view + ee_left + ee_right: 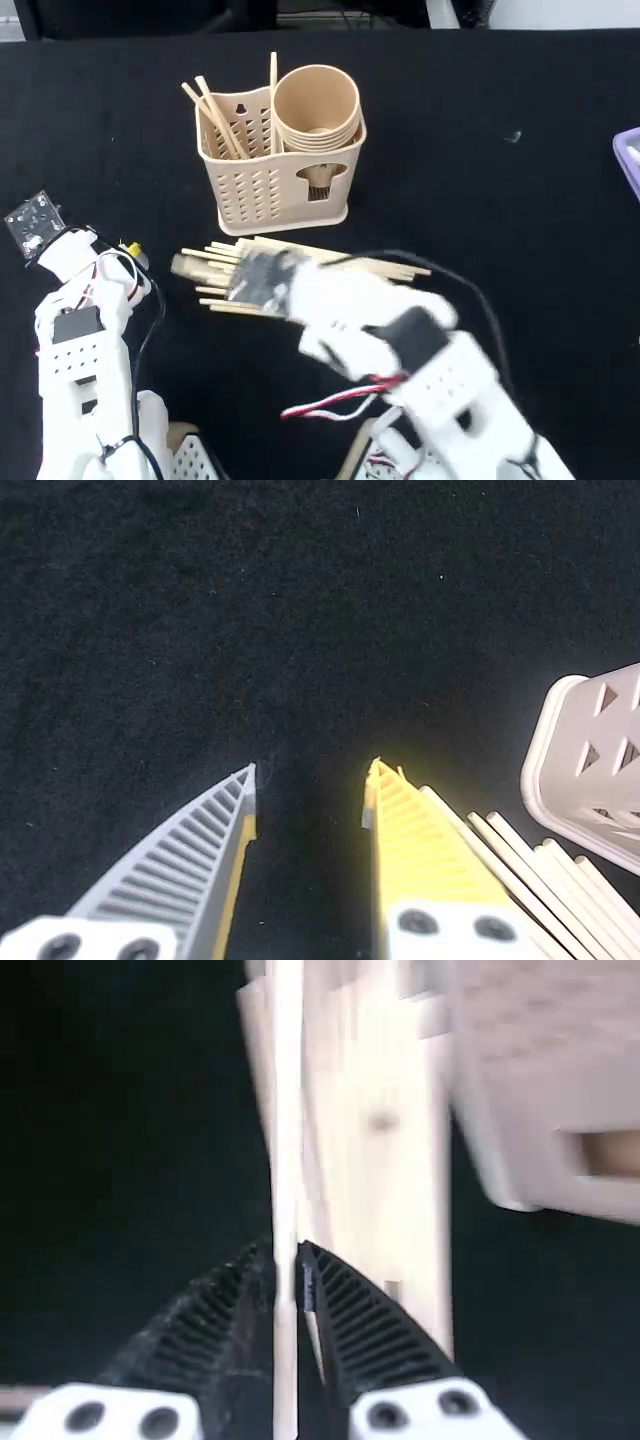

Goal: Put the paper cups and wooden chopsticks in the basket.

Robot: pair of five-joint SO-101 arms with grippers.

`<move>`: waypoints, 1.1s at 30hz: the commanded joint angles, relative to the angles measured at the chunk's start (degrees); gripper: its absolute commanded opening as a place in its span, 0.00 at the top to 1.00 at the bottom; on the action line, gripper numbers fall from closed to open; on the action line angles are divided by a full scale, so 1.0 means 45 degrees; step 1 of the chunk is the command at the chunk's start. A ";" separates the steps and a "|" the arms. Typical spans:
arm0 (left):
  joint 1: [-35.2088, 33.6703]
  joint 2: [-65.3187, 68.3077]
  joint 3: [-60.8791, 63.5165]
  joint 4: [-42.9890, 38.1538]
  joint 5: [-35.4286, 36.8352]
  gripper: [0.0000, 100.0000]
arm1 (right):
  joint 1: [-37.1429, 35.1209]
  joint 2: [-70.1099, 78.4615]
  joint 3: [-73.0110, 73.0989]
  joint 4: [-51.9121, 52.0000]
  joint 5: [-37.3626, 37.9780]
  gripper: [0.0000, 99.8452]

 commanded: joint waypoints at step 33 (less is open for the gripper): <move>0.0049 -0.0234 -0.0088 -0.0215 0.0098 0.82 | 0.0742 0.7316 -0.2100 -1.8481 -0.5861 0.99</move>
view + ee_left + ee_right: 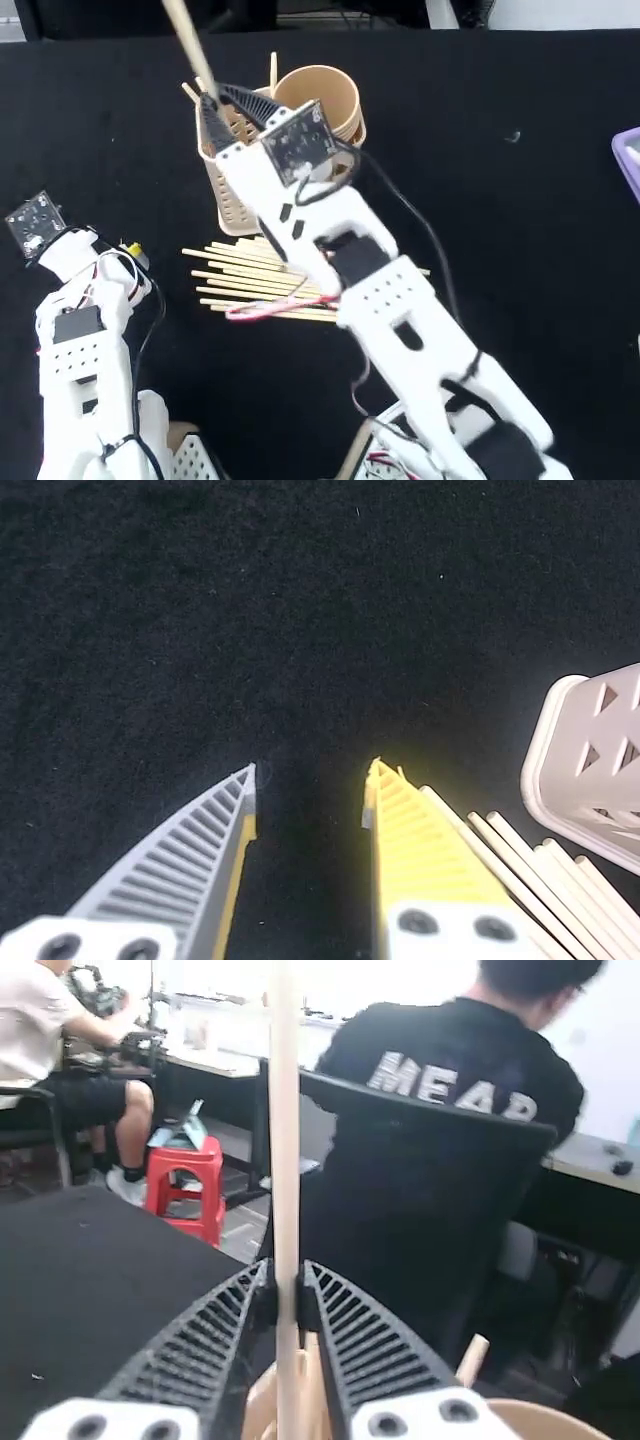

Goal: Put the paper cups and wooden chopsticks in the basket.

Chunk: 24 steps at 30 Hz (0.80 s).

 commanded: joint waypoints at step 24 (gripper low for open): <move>0.0049 -0.0234 -0.0088 -0.0215 0.0078 0.82 | -0.0117 0.0303 -0.6046 1.0686 -0.0020 0.89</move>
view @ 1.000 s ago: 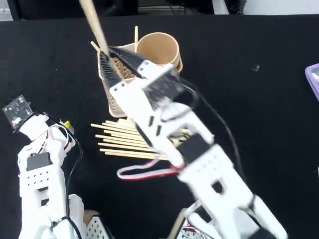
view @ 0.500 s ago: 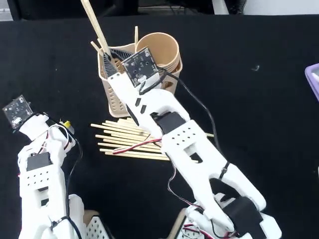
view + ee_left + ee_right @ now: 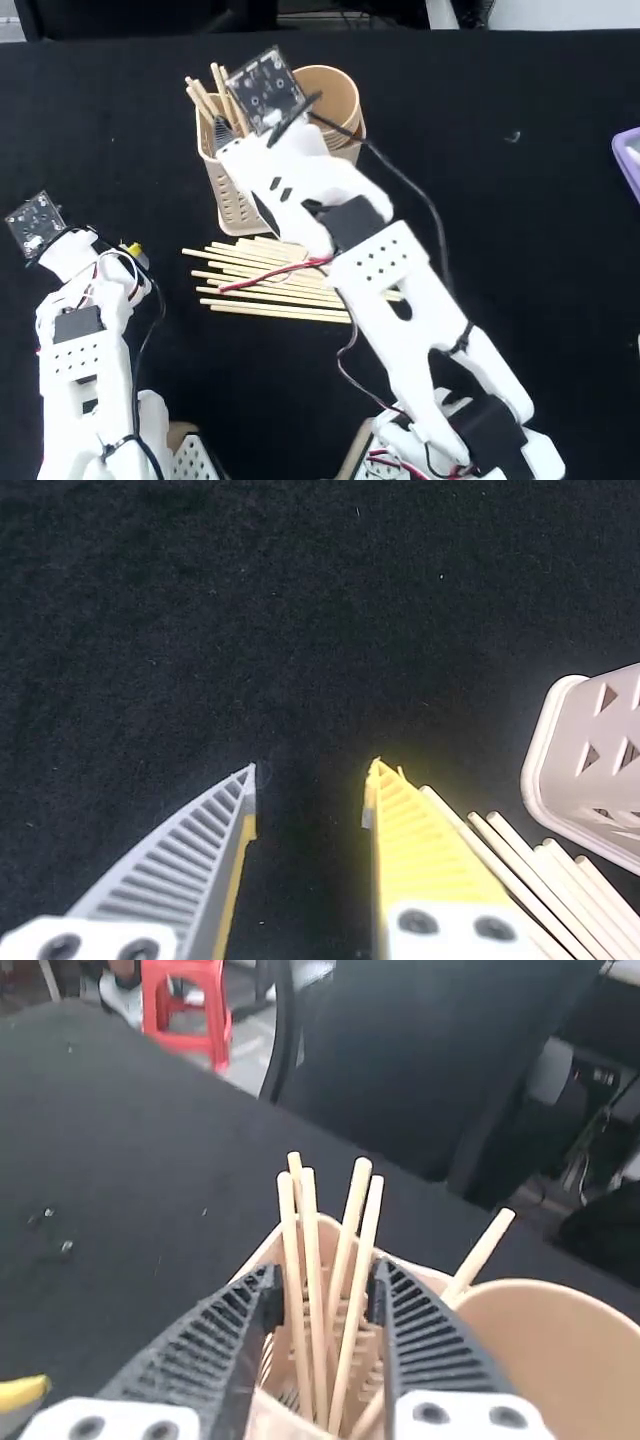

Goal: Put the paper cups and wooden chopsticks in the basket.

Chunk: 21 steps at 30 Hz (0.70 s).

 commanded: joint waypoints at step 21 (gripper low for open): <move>0.0068 -0.0234 -0.0088 -0.0215 0.0078 0.82 | 0.1133 -0.3565 1.0403 0.4142 0.6935 0.79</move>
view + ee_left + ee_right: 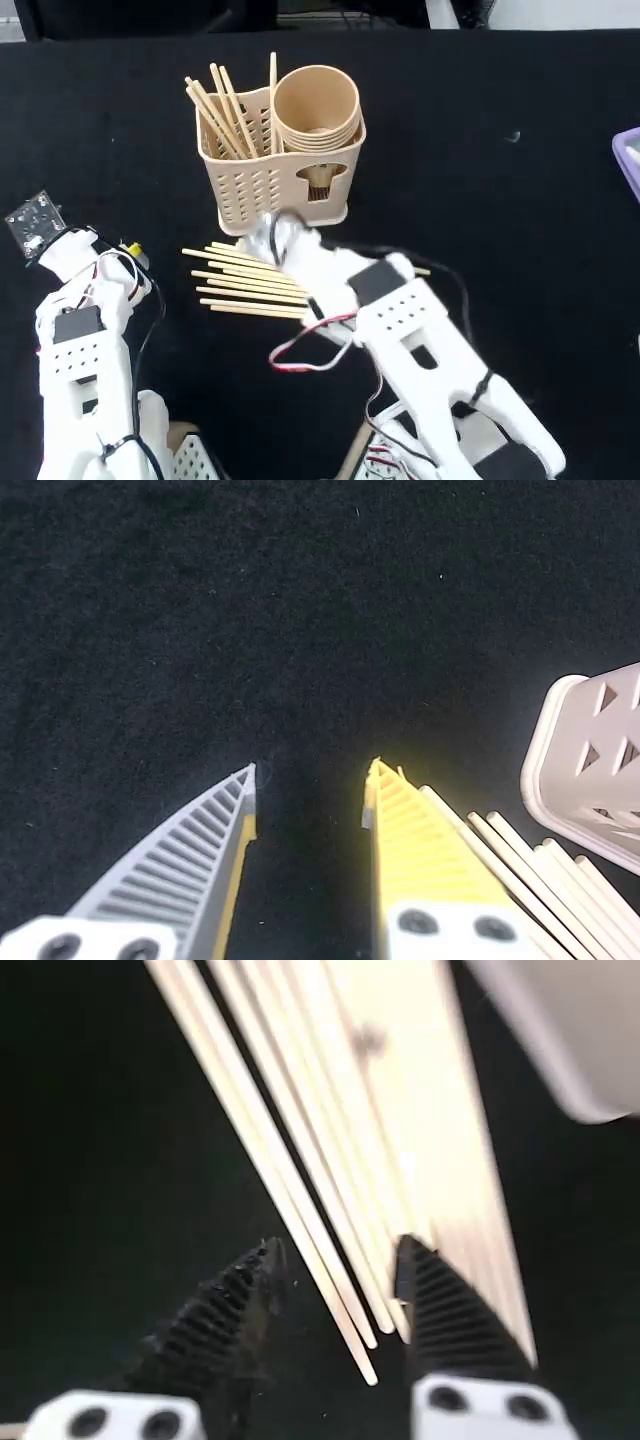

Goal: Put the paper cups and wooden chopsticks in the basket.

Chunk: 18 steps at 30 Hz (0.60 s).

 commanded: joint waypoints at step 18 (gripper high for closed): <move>0.0068 -0.0234 -0.0068 -0.0215 0.0078 0.82 | -0.0117 -0.0518 0.3565 -0.1993 0.4591 0.98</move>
